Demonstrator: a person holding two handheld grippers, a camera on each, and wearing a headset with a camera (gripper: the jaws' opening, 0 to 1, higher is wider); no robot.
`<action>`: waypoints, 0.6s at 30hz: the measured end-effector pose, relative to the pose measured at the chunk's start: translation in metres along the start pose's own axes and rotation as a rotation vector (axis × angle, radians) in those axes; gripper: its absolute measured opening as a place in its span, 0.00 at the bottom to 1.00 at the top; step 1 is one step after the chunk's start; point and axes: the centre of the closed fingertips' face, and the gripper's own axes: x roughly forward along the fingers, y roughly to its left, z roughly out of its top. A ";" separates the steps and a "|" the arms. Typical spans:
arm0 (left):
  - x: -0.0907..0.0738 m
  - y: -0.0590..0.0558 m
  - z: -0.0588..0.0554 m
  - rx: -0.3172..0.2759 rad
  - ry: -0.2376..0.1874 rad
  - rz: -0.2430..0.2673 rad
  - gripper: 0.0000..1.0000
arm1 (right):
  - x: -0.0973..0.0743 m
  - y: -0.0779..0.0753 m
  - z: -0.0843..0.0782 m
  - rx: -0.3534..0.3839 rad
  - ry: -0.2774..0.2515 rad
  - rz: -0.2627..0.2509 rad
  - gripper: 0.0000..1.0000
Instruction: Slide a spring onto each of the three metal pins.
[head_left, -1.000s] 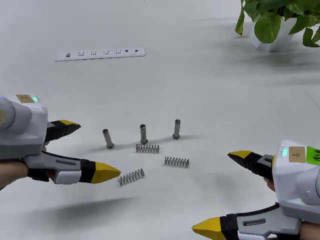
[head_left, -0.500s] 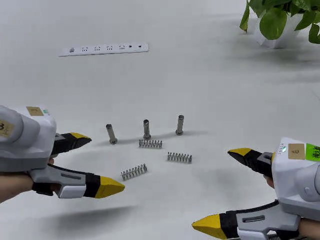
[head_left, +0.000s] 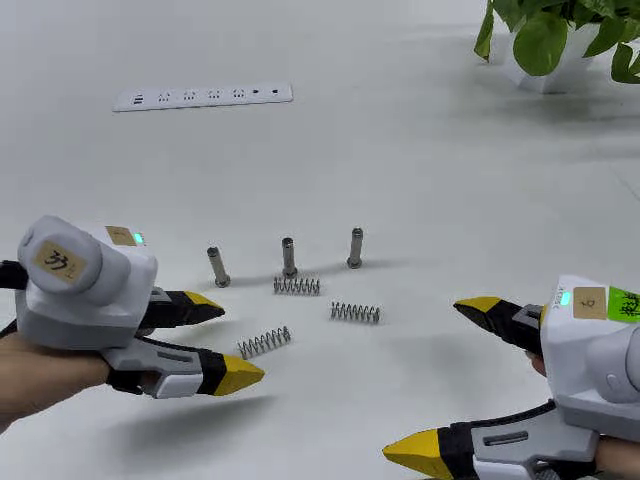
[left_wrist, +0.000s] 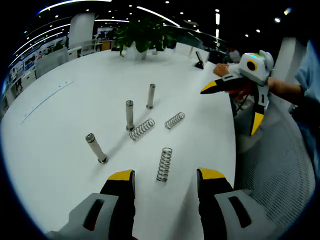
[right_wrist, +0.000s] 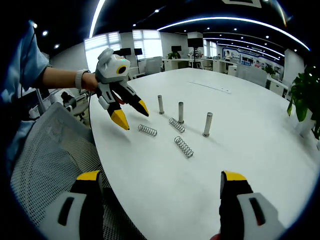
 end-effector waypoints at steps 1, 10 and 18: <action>0.001 0.000 0.000 0.008 0.008 0.005 0.50 | 0.000 0.000 0.000 0.002 -0.001 0.000 0.99; 0.010 0.007 -0.008 0.084 0.087 0.046 0.32 | -0.001 -0.001 0.000 0.004 -0.004 -0.001 0.99; 0.016 0.008 -0.014 0.209 0.161 0.098 0.26 | -0.002 -0.002 0.000 0.004 -0.006 -0.002 0.99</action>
